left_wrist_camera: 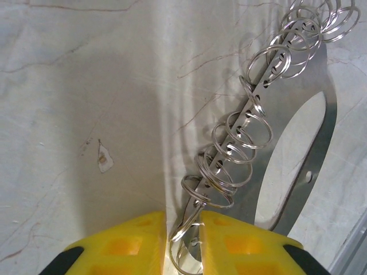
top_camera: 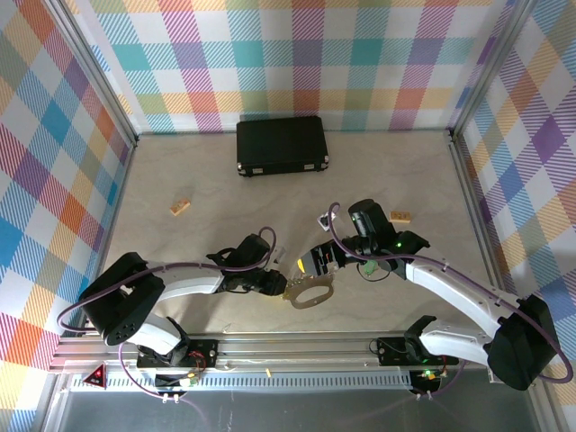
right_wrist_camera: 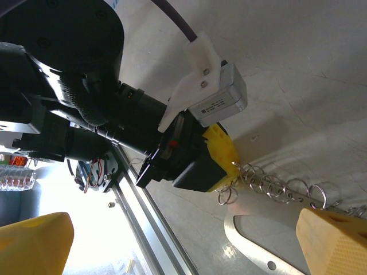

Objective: Put the keys on the keyring

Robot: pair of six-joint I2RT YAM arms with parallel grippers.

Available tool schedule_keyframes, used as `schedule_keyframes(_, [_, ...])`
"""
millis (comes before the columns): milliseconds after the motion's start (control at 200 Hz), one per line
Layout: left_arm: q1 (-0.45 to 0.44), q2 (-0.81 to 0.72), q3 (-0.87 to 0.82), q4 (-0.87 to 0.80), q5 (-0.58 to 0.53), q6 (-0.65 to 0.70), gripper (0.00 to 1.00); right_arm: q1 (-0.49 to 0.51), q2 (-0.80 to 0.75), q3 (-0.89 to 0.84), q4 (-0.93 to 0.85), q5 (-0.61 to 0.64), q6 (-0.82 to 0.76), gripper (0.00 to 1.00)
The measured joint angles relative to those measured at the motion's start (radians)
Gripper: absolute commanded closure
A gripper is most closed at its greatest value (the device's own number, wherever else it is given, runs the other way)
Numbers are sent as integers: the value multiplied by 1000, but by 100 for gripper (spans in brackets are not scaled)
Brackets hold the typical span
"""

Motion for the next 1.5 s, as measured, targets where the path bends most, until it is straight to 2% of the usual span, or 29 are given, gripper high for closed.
schedule_keyframes(570, [0, 1, 0, 1, 6, 0, 93, 0, -1, 2, -6, 2, -14, 1])
schedule_keyframes(870, [0, -24, 0, -2, 3, 0, 96, 0, -31, 2, -26, 20, -14, 1])
schedule_keyframes(1010, [0, -71, -8, -7, -6, 0, 100, 0, -44, 2, -28, 27, -14, 1])
schedule_keyframes(1225, [-1, -196, -12, -58, -43, 0, 100, -5, -46, 16, -55, 62, -14, 0])
schedule_keyframes(1495, [-14, -372, 20, -170, -53, 27, 100, -6, -68, 61, -72, 32, -43, 2])
